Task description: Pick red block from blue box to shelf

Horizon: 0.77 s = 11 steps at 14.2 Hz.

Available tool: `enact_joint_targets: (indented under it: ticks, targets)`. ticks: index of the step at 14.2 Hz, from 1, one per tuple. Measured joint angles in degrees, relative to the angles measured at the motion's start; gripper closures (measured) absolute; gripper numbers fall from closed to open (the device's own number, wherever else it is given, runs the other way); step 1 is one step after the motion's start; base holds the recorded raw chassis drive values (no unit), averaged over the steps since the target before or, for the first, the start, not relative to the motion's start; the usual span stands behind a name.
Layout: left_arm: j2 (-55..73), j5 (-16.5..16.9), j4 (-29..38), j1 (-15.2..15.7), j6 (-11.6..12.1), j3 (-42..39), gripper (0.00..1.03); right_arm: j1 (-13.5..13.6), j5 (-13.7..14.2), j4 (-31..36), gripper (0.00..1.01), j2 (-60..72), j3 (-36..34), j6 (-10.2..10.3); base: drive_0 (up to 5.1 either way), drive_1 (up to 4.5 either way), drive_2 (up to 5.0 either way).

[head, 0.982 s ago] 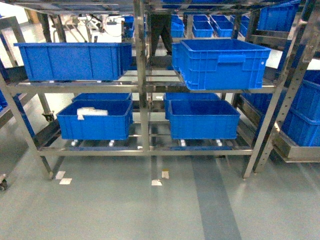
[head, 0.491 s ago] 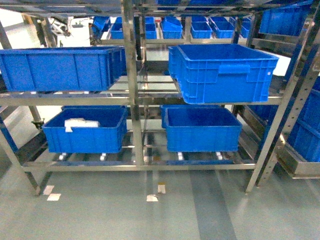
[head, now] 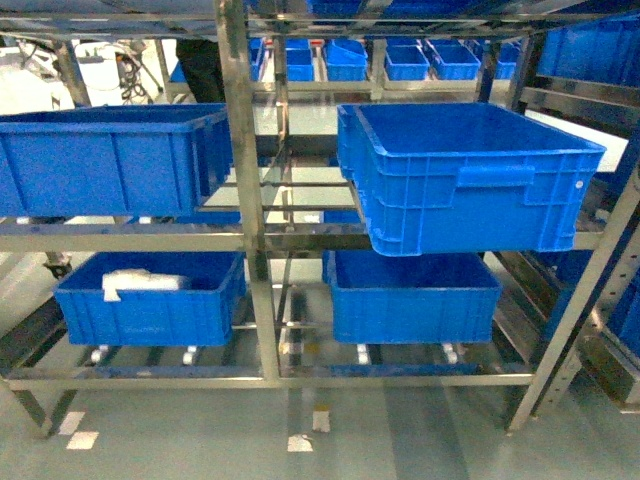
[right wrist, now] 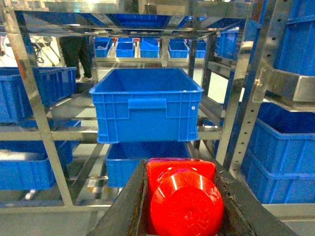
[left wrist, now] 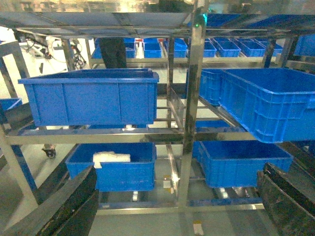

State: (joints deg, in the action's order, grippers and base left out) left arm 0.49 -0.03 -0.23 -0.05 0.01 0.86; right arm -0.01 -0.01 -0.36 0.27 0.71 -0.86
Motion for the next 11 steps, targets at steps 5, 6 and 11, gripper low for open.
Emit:
enact_joint_targets:
  ticks: [5, 6, 11]
  targets:
    - [0.0, 0.0, -0.2, 0.0, 0.0, 0.0, 0.05, 0.0, 0.0, -0.1, 0.73, 0.0, 0.0, 0.0, 0.0, 4.04, -4.1]
    - [0.0, 0.0, 0.0, 0.0, 0.0, 0.0, 0.05, 0.0, 0.0, 0.2, 0.73, 0.0, 0.0, 0.0, 0.0, 4.05, -4.1]
    - [0.0, 0.0, -0.2, 0.0, 0.0, 0.0, 0.05, 0.0, 0.0, 0.0, 0.73, 0.0, 0.0, 0.0, -0.1, 4.05, -4.2]
